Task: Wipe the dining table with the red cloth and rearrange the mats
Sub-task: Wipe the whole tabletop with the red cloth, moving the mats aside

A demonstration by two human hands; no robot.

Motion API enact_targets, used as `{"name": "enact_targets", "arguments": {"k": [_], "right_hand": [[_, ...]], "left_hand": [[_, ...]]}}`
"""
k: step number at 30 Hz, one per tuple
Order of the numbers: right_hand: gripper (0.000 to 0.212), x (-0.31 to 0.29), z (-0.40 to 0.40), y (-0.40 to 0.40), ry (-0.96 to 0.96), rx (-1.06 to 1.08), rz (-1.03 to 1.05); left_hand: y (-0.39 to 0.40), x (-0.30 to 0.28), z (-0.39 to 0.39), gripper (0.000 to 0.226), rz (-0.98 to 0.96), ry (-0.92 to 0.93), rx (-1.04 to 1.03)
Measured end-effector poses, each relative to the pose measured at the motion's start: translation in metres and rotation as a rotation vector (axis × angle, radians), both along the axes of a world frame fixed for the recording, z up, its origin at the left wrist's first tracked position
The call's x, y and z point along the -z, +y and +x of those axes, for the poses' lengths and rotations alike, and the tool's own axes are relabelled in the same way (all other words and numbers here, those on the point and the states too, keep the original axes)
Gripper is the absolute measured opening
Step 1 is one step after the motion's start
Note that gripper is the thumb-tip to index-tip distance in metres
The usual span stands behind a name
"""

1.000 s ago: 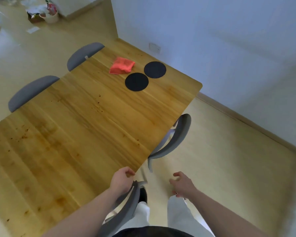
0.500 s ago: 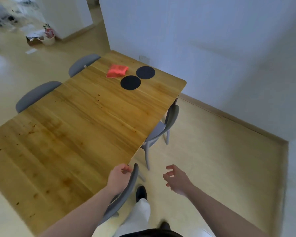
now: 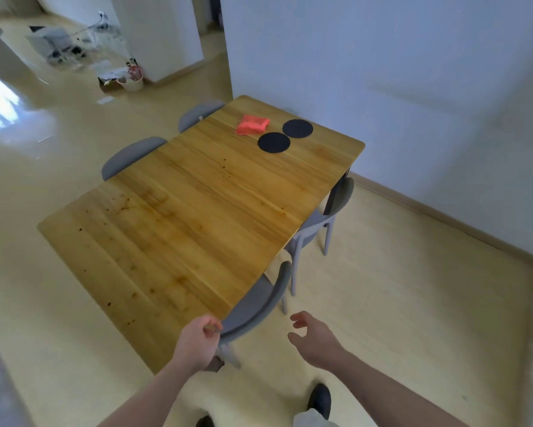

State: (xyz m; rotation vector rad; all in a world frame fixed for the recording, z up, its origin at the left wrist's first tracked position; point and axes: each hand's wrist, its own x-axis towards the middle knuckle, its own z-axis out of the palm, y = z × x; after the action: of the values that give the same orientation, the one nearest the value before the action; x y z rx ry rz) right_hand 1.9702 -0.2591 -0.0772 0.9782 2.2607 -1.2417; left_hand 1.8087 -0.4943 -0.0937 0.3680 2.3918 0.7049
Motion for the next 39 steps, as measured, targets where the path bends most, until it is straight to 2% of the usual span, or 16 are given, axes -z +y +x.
{"name": "enact_targets", "arguments": {"k": [8,15,20,29,39], "right_hand": [[0.042,-0.019,-0.083,-0.157,0.092,0.027,-0.002],[0.041,-0.040,-0.162,-0.282,0.141,-0.133,-0.057],[0.042,-0.059,-0.205,-0.292,0.191,-0.137,-0.053],[0.040,-0.077,-0.281,-0.259,0.287,0.085,-0.104],[0.041,-0.096,-0.390,-0.285,0.293,0.070,-0.121]], "left_hand": [[-0.147,-0.030,-0.045,0.015,0.074,0.074,0.077],[-0.269,-0.070,-0.109,0.017,0.092,0.136,0.032],[-0.275,-0.092,-0.155,0.016,0.101,0.162,0.060],[-0.246,-0.116,-0.261,0.023,0.081,0.134,0.218],[-0.274,-0.131,-0.378,0.019,0.103,0.163,0.188]]}}
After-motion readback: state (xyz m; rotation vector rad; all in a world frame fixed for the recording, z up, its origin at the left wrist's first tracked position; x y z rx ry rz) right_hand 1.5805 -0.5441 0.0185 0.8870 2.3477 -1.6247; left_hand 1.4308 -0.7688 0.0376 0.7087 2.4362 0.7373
